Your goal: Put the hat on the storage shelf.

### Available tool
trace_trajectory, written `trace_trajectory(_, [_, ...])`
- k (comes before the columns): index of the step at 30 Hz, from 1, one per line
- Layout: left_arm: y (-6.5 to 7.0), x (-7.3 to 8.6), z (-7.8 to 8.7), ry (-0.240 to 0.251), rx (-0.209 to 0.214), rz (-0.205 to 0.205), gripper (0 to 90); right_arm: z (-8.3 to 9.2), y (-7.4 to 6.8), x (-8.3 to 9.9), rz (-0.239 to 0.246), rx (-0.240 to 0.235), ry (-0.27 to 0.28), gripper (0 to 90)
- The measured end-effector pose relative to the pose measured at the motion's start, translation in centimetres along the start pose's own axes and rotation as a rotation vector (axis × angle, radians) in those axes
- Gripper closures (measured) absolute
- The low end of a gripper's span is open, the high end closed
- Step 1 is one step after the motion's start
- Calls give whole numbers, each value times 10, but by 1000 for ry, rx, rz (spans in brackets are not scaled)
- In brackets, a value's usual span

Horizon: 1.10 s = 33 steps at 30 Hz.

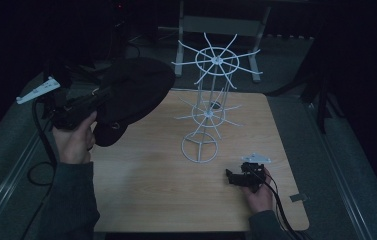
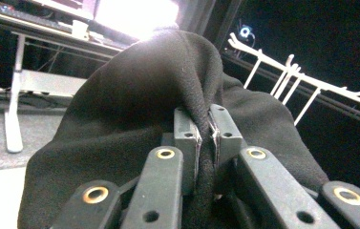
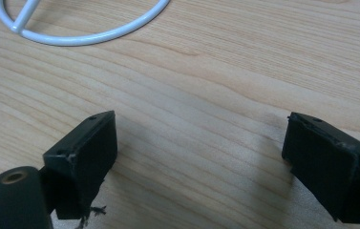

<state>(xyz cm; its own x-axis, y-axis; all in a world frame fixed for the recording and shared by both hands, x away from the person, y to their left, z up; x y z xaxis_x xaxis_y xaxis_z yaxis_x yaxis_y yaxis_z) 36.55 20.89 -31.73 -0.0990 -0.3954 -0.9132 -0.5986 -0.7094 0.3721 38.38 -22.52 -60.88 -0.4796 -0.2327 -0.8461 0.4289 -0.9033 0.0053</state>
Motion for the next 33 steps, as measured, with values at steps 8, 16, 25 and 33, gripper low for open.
trace_trajectory(8, [2, -5, 1, 26, 11, 13, 851, 0, 0, 0, 0, 0, 0, 114])
trace_trajectory(16, [7, -12, 0, 35, 24, 8, 851, 0, 0, 0, 0, 0, 0, 114])
trace_trajectory(25, [7, -17, -1, 57, 33, 22, 851, 0, 0, 0, 1, 0, 0, 115])
trace_trajectory(33, [9, -21, -1, 73, 34, 24, 850, 0, 0, 0, 0, 0, 0, 114])
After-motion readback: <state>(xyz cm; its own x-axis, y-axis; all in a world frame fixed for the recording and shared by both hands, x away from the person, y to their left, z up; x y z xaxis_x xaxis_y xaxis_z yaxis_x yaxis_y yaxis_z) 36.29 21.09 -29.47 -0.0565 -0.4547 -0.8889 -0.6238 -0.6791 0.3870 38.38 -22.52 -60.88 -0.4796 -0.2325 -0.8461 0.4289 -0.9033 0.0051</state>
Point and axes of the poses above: each handheld gripper's, and its own axes: z roughly backward along the jaws, x roughly out of its underside, y roughly to its right, the point moved 7 cm from there along -z, roughly forward along the jaws, and after that the axes turned 12 degrees about y, right-handed, at the moved point
